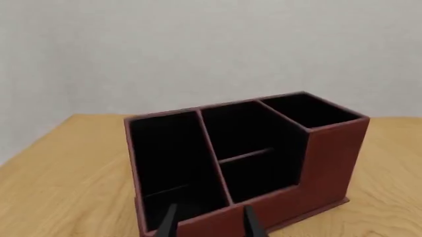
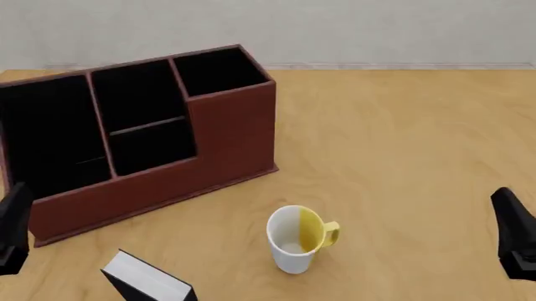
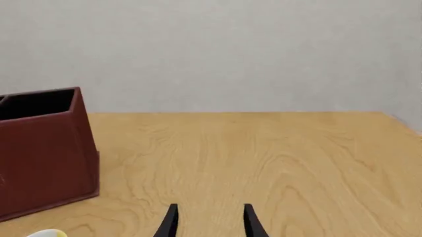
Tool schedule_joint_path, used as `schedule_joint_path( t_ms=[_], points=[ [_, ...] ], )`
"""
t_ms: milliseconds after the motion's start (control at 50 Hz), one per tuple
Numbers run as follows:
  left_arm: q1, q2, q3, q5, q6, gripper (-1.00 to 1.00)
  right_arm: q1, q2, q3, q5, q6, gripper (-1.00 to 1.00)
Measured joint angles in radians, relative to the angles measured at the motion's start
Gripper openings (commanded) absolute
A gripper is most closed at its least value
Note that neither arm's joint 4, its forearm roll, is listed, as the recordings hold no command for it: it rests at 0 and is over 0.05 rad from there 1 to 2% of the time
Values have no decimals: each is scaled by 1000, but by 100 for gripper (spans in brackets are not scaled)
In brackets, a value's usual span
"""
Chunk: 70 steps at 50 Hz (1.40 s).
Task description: Pick up the book and place it in the right compartment of the caddy.
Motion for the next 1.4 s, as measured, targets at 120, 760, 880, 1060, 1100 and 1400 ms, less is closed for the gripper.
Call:
schedule_joint_path(
  t_ms=[120, 760, 880, 1060, 1100, 1400],
  points=[
    [-10, 3, 22, -24, 1, 100, 2, 4, 8, -14, -6, 100],
    [-7, 1, 32, -49, 23, 100, 153, 54, -107, 59, -88, 100],
    [4, 0, 26, -50, 26, 100, 231, 85, -168, 102, -121, 100],
    [26, 0, 14, -53, 29, 100, 365, 160, -252, 147, -181, 100],
    [30, -1, 13, -55, 30, 100, 395, 179, -267, 153, -191, 100],
    [48, -1, 19, -74, 41, 100, 611, 325, -356, 162, -249, 100]
  ],
)
